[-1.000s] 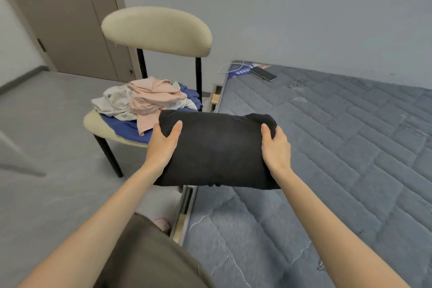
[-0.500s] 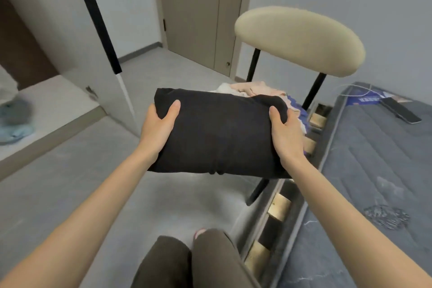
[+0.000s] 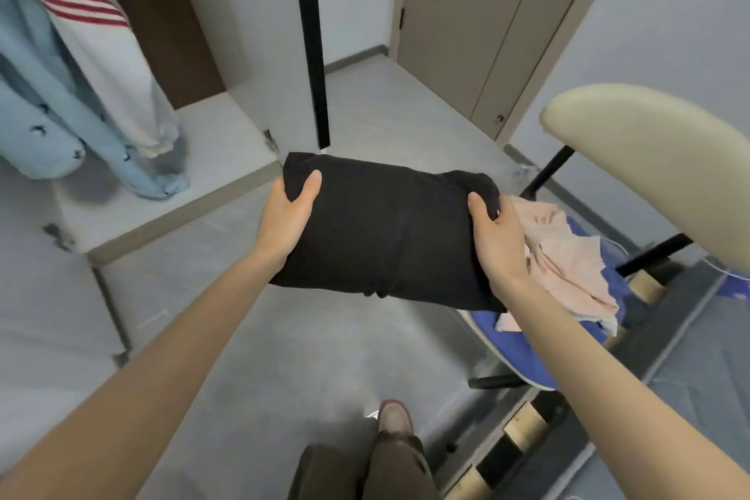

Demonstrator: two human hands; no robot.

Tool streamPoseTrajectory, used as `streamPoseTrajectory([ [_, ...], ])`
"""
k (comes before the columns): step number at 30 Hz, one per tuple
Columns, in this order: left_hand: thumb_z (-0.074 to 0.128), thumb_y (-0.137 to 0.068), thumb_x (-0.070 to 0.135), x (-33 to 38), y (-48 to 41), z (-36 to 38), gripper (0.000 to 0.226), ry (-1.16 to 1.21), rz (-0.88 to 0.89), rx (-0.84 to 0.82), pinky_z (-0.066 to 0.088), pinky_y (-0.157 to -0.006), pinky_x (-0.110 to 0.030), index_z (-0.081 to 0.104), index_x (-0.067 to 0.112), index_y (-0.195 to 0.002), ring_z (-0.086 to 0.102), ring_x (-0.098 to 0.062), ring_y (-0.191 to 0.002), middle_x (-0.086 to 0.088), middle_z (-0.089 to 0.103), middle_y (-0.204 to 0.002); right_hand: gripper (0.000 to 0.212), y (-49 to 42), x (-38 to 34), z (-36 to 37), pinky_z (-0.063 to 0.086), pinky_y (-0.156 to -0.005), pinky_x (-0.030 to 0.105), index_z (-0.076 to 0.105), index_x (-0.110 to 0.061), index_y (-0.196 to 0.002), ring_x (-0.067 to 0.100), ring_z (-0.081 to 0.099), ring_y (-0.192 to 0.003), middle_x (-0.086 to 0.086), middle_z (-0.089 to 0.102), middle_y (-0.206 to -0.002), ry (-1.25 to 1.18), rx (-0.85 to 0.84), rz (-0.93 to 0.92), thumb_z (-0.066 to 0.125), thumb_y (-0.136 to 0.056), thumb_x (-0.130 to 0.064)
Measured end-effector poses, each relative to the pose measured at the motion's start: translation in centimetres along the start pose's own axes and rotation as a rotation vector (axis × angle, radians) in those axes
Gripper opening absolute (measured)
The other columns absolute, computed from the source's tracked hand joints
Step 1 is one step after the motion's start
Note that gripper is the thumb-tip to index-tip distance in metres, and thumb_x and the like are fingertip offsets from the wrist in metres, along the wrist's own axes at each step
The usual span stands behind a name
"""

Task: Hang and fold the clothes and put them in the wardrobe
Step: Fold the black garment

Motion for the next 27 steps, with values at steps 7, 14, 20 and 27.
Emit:
streamPoseTrajectory([
  [7,0.049,-0.09,0.054,12.3,1.1,-8.7,0.048,-0.021,0.013,0.12,0.044,-0.08,-0.024,0.048,0.019,-0.124,0.057,-0.011,-0.101,0.005,0.058,-0.116,0.024,-0.9,-14.1,2.2,0.037,-0.066,0.026,0.05,-0.021,-0.101,0.004,0.053,-0.085,-0.013,0.056,-0.092,-0.02,-0.226,-0.038,0.045,-0.095,-0.044],
  [14,0.049,-0.093,0.049,23.5,3.8,-17.4,0.035,0.017,0.094,0.25,0.052,-0.083,-0.023,0.058,0.023,-0.115,0.064,-0.006,-0.095,0.003,0.064,-0.11,0.031,-0.7,-28.3,5.8,0.047,-0.089,0.037,0.046,-0.017,-0.117,0.017,0.056,-0.1,-0.006,0.056,-0.105,-0.067,-0.477,-0.145,0.04,-0.097,-0.04],
  [20,0.05,-0.091,0.053,30.3,5.2,-25.5,0.045,0.068,0.164,0.396,0.051,-0.085,-0.032,0.052,0.019,-0.12,0.062,-0.016,-0.101,0.001,0.062,-0.115,0.035,0.1,-39.2,10.4,0.042,-0.101,0.046,0.04,-0.016,-0.125,0.024,0.053,-0.114,0.001,0.054,-0.122,-0.128,-0.618,-0.269,0.037,-0.098,-0.039],
  [27,0.053,-0.09,0.05,37.1,4.1,-35.2,0.017,0.087,0.292,0.55,0.046,-0.056,-0.013,0.055,0.033,-0.091,0.064,0.004,-0.075,0.015,0.065,-0.093,0.042,1.4,-51.9,16.4,0.043,-0.098,0.039,0.034,-0.016,-0.136,0.021,0.05,-0.114,0.001,0.049,-0.13,-0.15,-0.682,-0.439,0.033,-0.1,-0.039],
])
Point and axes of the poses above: each hand's wrist, its own y-axis away from the middle knuckle, its own z-axis out of the palm, x = y × z, the point moved 10 cm from there along -y, towards the middle knuckle
